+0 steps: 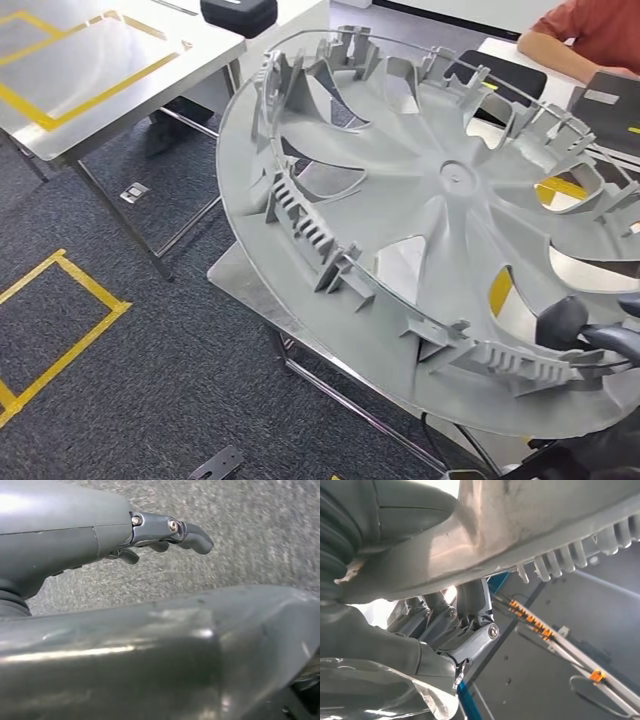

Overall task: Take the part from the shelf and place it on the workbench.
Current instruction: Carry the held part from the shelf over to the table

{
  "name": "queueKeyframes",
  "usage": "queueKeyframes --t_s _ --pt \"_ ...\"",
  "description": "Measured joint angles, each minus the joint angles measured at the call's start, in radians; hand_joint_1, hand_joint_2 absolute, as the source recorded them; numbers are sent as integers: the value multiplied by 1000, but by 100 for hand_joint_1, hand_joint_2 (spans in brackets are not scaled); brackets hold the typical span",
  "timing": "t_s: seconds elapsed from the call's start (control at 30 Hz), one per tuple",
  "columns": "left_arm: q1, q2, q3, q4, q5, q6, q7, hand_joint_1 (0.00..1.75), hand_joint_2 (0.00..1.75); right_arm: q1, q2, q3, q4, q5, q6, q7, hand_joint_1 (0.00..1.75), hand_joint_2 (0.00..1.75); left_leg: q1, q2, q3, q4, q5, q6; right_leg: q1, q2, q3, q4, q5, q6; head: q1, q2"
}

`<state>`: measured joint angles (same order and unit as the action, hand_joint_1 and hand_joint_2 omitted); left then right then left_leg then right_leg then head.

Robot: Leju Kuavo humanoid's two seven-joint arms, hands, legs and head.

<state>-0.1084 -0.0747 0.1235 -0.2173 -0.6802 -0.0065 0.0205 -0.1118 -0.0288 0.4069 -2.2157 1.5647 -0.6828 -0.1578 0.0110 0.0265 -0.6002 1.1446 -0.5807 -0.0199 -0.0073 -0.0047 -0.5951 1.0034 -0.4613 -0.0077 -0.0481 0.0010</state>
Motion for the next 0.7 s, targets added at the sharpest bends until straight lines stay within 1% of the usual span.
queueKeyframes --t_s 0.03,0.07,0.1,0.13,0.17,0.2,0.23,0.27,0.3,0.33,0.37,0.4,0.43,0.47,0.5,0.53,0.57,0.6,0.63,0.67,0.7 --pt "2 0 0 0 0 -1 0 0 0 1 0 0 0 0 0 -1 175 175 0 -12 -32 67 -28 0 1 12 0 0 0 -3 -1 0" --pt "4 0 0 0 0 -2 1 0 0 2 1 -1 0 0 0 -2 175 175 0 -17 -59 120 -43 1 3 26 0 1 -1 -5 0 0" --pt "6 0 0 0 0 -4 1 0 0 4 1 -2 0 0 0 -2 175 175 0 -19 -73 141 -39 3 5 40 1 2 -1 -5 0 0" --pt "6 0 0 0 0 -4 1 0 0 6 2 -3 0 0 0 -2 175 175 -1 -23 -69 122 -14 6 6 55 2 3 -1 -5 0 0" --pt "6 0 0 0 -1 -5 1 0 0 7 2 -4 0 0 0 -3 175 175 -1 -32 -49 69 25 11 7 70 3 4 -1 -5 0 0" --pt "6 0 0 0 -1 -5 1 0 0 8 2 -5 0 0 0 -3 175 175 -1 -53 -22 2 63 16 6 83 4 4 -1 -4 0 0" --pt "5 1 0 0 -1 -5 1 0 0 8 2 -5 0 0 0 -4 175 175 0 -75 3 -59 89 20 7 95 3 7 -2 -2 0 0" --pt "4 2 0 0 -1 -5 1 0 0 8 2 -6 0 0 0 -5 175 175 0 -94 21 -101 102 23 5 106 0 8 -1 3 0 0" --pt "3 2 0 0 -1 -5 1 0 0 9 2 -7 0 0 0 -6 175 175 -2 -104 29 -120 102 24 3 115 -4 9 0 8 0 0" --pt "2 2 0 0 -1 -5 2 0 0 10 2 -9 0 1 0 -7 175 175 -3 -100 32 -126 100 25 1 125 -7 8 2 15 0 0" --pt "1 1 -1 0 -2 -5 2 0 0 11 2 -10 0 1 0 -8 175 175 -3 -90 33 -132 102 28 -2 133 -12 7 4 22 0 0" --pt "0 0 -1 0 -2 -5 2 0 0 13 2 -11 -1 1 0 -8 175 175 -2 -79 36 -140 106 33 -2 124 -17 9 0 27 1 0" --pt "-1 -1 -1 0 -2 -5 2 0 0 13 2 -12 -1 1 0 -9 175 175 -1 -67 39 -148 110 38 -1 103 -28 24 -11 32 3 0" --pt "-2 -2 -1 0 -2 -5 2 0 0 13 2 -13 -1 1 0 -9 175 175 0 -54 42 -155 114 43 0 74 -48 60 -33 36 5 0" --pt "-1 -1 -1 0 -2 -5 2 0 0 13 2 -14 -2 2 0 -10 175 175 -1 -41 43 -157 114 46 0 43 -76 117 -63 41 8 0" --pt "0 -1 -1 0 -2 -5 2 0 0 13 2 -14 -1 2 0 -10 175 175 -2 -28 43 -157 114 48 -2 25 -109 184 -92 46 9 0" --pt "1 -1 -1 0 -2 -5 2 0 0 15 2 -14 -1 2 0 -11 175 175 -3 -13 43 -157 113 49 -4 16 -138 242 -112 51 9 0" --pt "2 -2 -1 0 -2 -6 2 0 0 17 2 -15 -1 2 0 -12 175 175 -4 0 44 -157 111 48 -6 12 -153 270 -114 55 9 0" --pt "1 -3 -1 0 -2 -7 2 0 0 18 2 -15 -1 2 0 -12 175 175 -3 13 45 -156 109 47 -8 8 -148 259 -98 58 9 0" --pt "1 -5 -1 0 -2 -8 2 0 0 19 2 -15 -1 2 0 -13 175 175 -3 25 47 -156 107 44 -10 -1 -122 211 -68 60 9 0" --pt "0 -6 -1 0 -2 -9 2 0 0 20 2 -15 -1 2 0 -14 175 175 -2 35 49 -155 104 40 -12 -19 -84 141 -37 62 9 0"
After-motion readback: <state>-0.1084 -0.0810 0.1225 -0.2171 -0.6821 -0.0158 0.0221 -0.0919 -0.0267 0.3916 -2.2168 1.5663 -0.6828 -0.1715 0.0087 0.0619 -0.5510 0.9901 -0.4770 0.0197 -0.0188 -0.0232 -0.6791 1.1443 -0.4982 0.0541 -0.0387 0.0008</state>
